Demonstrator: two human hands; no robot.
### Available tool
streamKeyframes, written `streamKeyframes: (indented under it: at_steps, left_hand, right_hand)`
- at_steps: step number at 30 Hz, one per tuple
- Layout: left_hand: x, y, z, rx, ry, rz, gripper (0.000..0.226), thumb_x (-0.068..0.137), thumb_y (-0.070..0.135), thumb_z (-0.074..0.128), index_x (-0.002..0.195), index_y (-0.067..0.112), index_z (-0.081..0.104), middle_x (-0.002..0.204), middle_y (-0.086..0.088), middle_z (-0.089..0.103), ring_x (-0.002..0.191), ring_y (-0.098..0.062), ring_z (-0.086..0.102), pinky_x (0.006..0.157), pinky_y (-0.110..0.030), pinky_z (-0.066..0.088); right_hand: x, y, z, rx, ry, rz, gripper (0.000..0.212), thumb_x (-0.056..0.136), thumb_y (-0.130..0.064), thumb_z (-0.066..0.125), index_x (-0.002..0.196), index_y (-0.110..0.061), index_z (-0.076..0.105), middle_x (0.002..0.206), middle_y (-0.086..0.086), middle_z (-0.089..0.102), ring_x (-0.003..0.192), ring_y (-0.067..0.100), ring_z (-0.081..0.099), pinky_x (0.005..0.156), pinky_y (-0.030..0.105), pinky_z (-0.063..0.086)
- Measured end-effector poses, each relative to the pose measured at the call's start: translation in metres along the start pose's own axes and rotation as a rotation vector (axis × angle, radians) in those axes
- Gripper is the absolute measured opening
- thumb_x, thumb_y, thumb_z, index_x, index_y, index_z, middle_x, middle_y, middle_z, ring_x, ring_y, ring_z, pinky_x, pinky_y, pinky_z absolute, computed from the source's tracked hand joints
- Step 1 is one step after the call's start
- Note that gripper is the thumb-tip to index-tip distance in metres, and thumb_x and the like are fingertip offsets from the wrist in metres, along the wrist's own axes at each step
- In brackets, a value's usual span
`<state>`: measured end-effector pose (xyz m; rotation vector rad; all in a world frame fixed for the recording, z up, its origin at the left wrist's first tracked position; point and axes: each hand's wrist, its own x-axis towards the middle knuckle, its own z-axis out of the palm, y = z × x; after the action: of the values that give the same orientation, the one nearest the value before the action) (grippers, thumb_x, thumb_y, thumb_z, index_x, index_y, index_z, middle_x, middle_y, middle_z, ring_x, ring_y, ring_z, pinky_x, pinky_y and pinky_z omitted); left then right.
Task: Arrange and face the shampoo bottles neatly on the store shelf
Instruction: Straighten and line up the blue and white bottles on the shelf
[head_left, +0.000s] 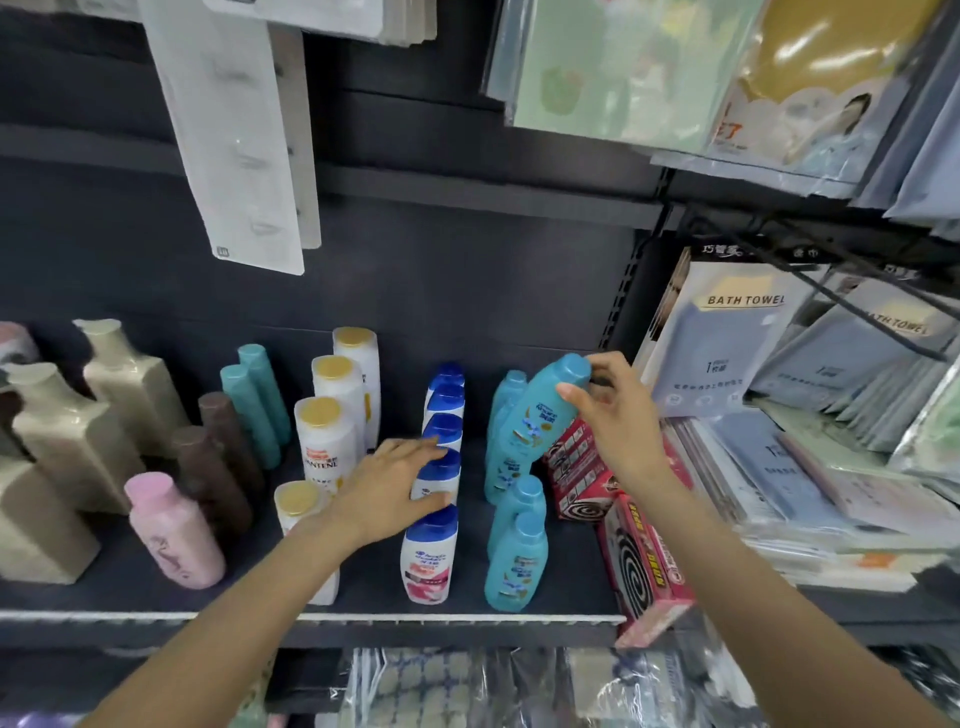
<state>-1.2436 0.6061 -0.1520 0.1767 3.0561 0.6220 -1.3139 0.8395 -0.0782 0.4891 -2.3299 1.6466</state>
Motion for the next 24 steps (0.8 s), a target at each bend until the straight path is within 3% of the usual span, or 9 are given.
streamKeyframes:
  at_steps: [3,5,8,12,17,24]
  left_hand:
    - [0.000,-0.004,0.002,0.021,-0.055,-0.009,0.093,0.067,0.077,0.027,0.147,0.029,0.028,0.155,0.009,0.022,0.141,-0.013,0.021,0.115,-0.030,0.021]
    - [0.002,-0.005,0.003,0.012,-0.077,-0.004,0.086,0.076,0.074,0.036,0.148,0.030,0.025,0.157,0.008,0.019,0.143,-0.013,0.019,0.116,-0.030,0.018]
    - [0.002,-0.005,0.005,-0.091,-0.116,-0.027,0.071,0.089,0.055,0.051,0.149,0.030,0.022,0.157,0.010,0.014,0.143,-0.013,0.018,0.115,-0.029,0.018]
    - [0.001,-0.004,0.005,-0.151,-0.127,-0.038,0.070,0.090,0.050,0.053,0.149,0.028,0.022,0.157,0.011,0.013,0.143,-0.012,0.018,0.114,-0.025,0.017]
    - [0.002,-0.005,0.000,-0.169,-0.172,-0.038,0.070,0.090,0.047,0.053,0.149,0.027,0.022,0.157,0.011,0.013,0.143,-0.011,0.018,0.113,-0.024,0.017]
    - [0.003,-0.004,0.001,-0.175,-0.182,-0.055,0.071,0.090,0.048,0.053,0.150,0.028,0.019,0.158,0.012,0.011,0.144,-0.011,0.016,0.114,-0.026,0.017]
  right_hand:
    - [0.001,0.015,0.004,-0.107,-0.063,0.014,0.019,0.086,-0.016,0.067,0.100,-0.016,0.054,0.093,-0.012,0.062,0.091,0.013,0.062,0.080,0.025,0.052]
    - [0.002,0.022,0.008,-0.176,-0.118,0.016,0.022,0.086,-0.015,0.067,0.104,-0.017,0.056,0.096,-0.005,0.063,0.090,0.015,0.061,0.080,0.030,0.052]
    - [0.006,0.030,0.016,-0.306,-0.200,-0.032,0.035,0.087,-0.015,0.066,0.120,-0.013,0.057,0.102,-0.003,0.060,0.088,0.011,0.058,0.077,0.018,0.048]
    - [0.009,0.045,0.025,-0.417,-0.319,0.006,0.036,0.085,-0.016,0.068,0.119,-0.013,0.058,0.101,0.002,0.063,0.087,0.012,0.058,0.069,0.007,0.040]
    - [0.004,0.062,0.033,-0.455,-0.398,0.130,0.034,0.086,-0.012,0.066,0.118,-0.008,0.056,0.102,0.002,0.059,0.093,0.015,0.057,0.077,0.015,0.036]
    - [0.002,0.069,0.038,-0.437,-0.493,0.262,0.034,0.086,-0.011,0.066,0.120,-0.010,0.056,0.101,0.004,0.055,0.095,0.016,0.055,0.075,0.019,0.039]
